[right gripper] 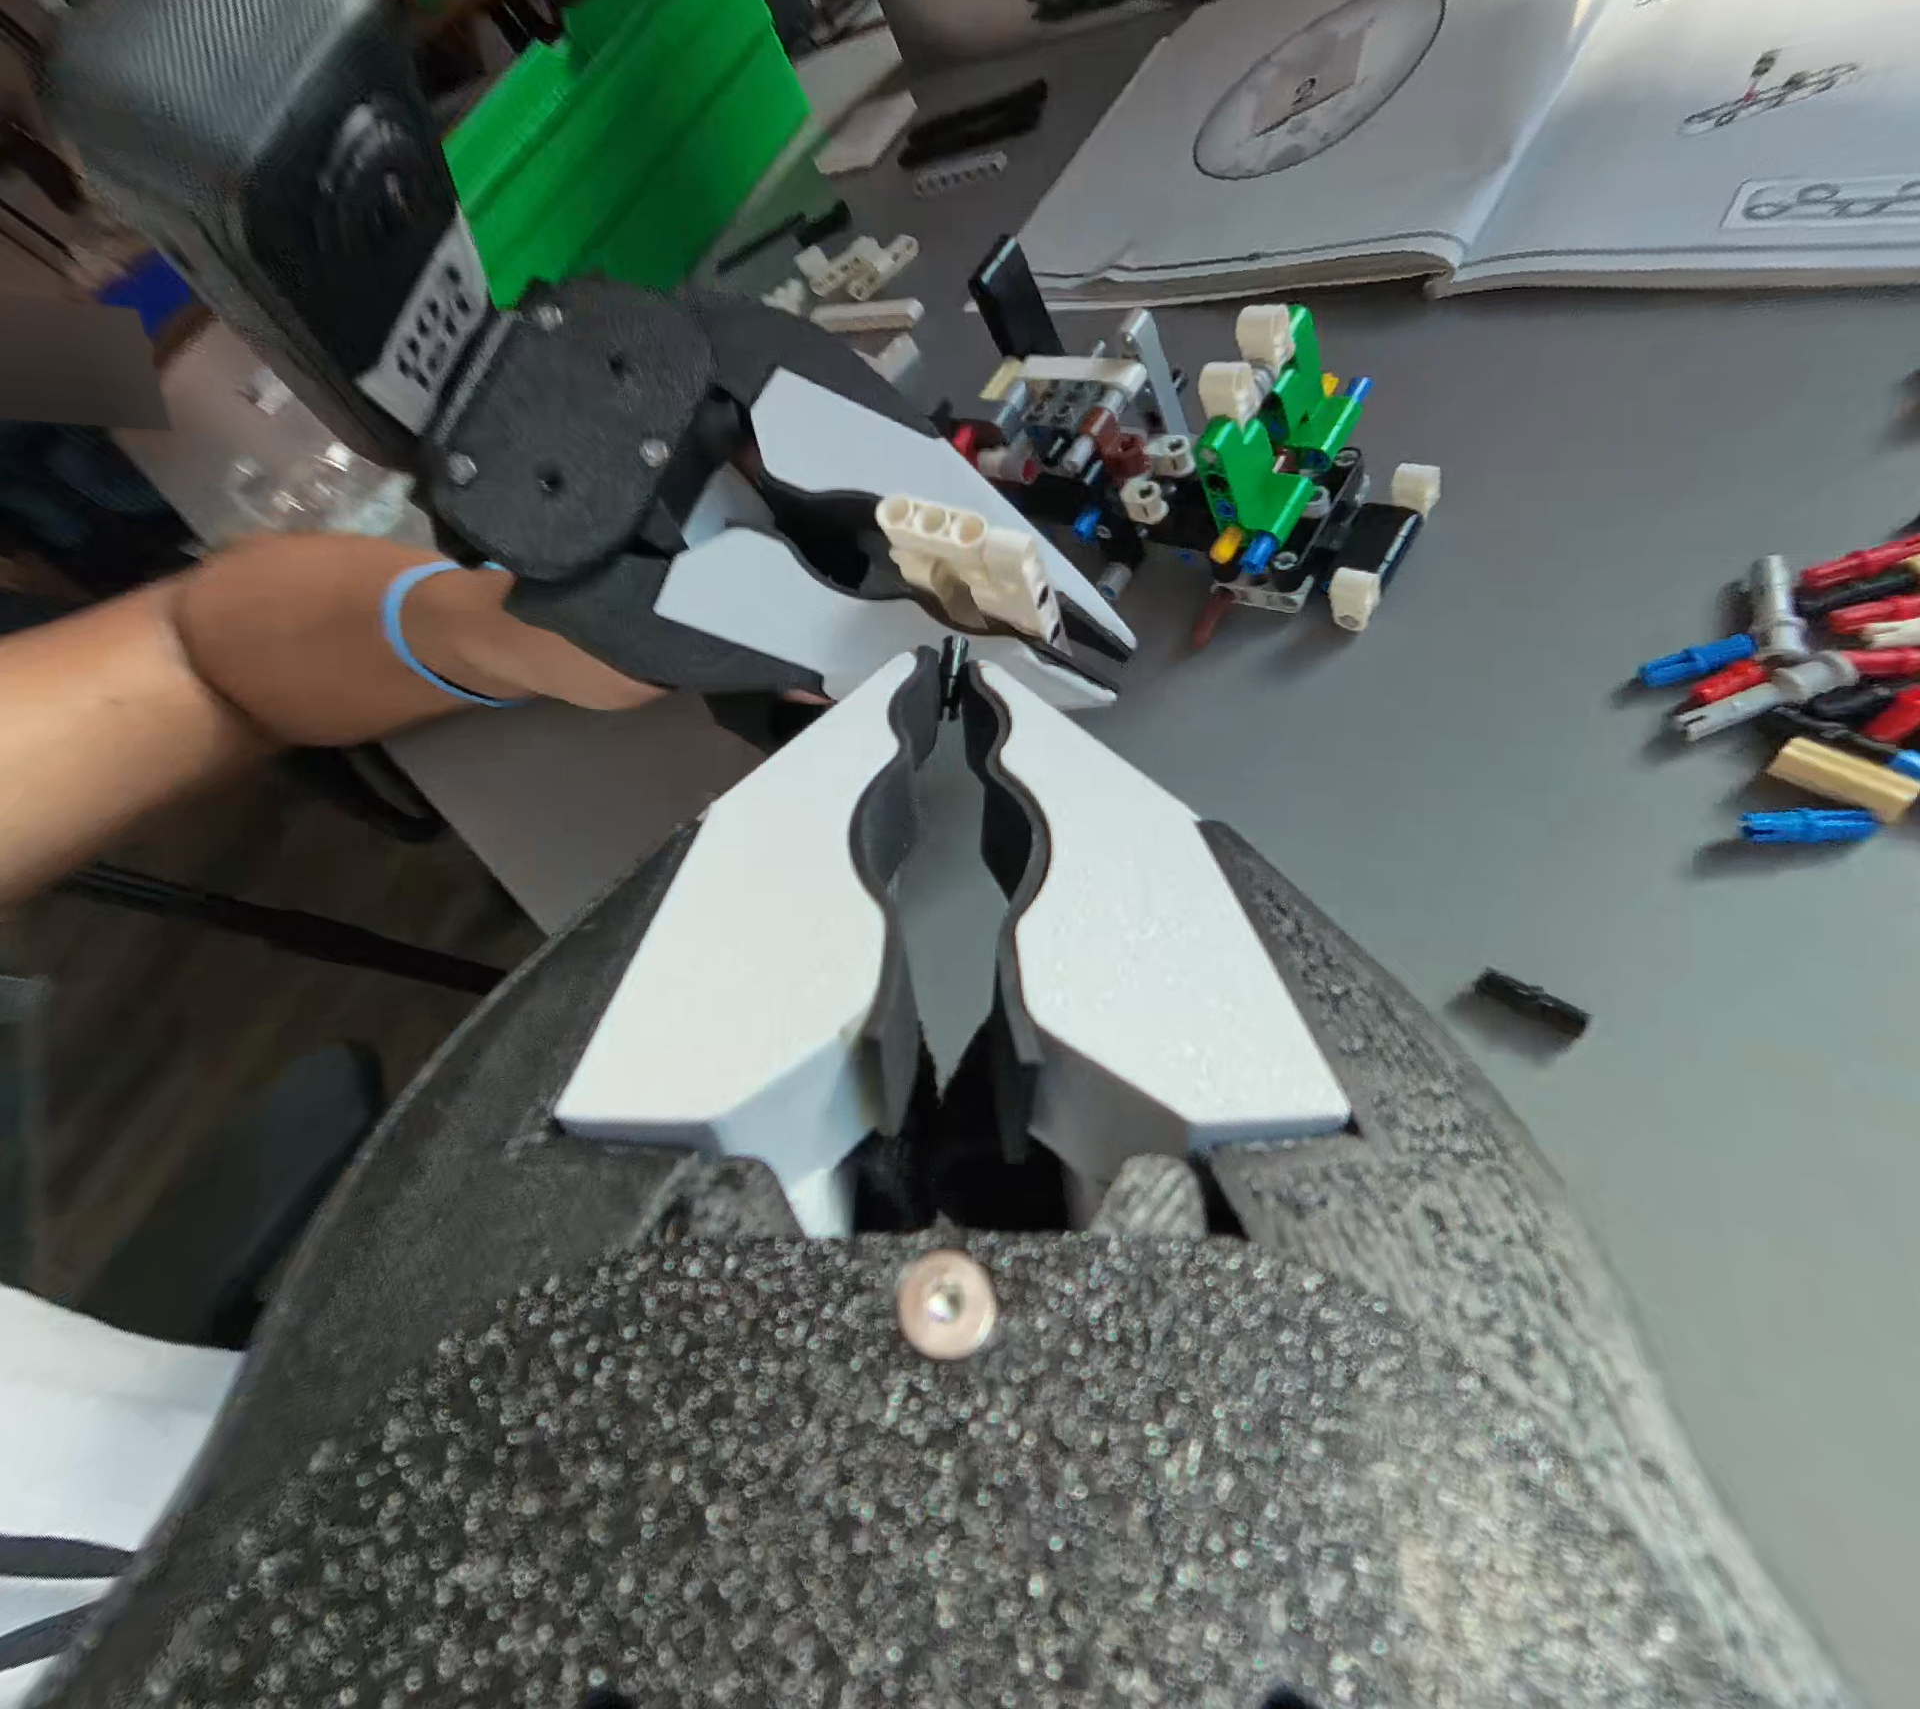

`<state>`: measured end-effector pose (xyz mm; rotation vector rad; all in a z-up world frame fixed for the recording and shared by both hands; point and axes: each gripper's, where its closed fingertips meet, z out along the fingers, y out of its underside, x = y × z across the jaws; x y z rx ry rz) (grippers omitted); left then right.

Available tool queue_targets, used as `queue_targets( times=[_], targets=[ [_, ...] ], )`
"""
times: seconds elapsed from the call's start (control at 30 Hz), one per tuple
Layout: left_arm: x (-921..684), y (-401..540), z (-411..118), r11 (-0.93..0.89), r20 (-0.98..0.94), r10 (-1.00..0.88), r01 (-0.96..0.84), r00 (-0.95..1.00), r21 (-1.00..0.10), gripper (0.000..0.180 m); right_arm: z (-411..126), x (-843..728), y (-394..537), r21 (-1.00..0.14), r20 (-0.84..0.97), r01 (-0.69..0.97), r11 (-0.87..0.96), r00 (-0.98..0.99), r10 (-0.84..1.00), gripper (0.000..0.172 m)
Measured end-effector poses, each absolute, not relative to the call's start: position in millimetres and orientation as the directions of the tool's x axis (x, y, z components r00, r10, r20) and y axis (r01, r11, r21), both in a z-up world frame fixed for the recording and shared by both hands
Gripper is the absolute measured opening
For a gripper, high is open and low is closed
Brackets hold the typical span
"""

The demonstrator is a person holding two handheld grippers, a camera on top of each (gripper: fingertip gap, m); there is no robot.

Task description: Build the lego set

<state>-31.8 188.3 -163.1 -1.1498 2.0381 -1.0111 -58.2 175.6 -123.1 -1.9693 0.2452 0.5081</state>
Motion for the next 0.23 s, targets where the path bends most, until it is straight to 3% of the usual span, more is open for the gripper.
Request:
queue_targets(
  times=[0.1, 0.23],
  targets=[
    [-32.9, 184.6, -163.6, 0.415, -0.211, -0.86, -0.397, -0.464, -0.818, 0.005, -122.4, -50.0, 176.2, -0.76, -0.569, -0.505, -0.409, 0.822, 0.042, 0.003],
    [-32.4, 187.6, -169.4, 0.45, -0.251, -0.857, -0.417, -0.45, -0.79, 0.005, -160.3, -60.1, 162.2, -0.764, -0.301, -0.203, -0.612, 0.952, 0.061, 0.003]
  ],
)
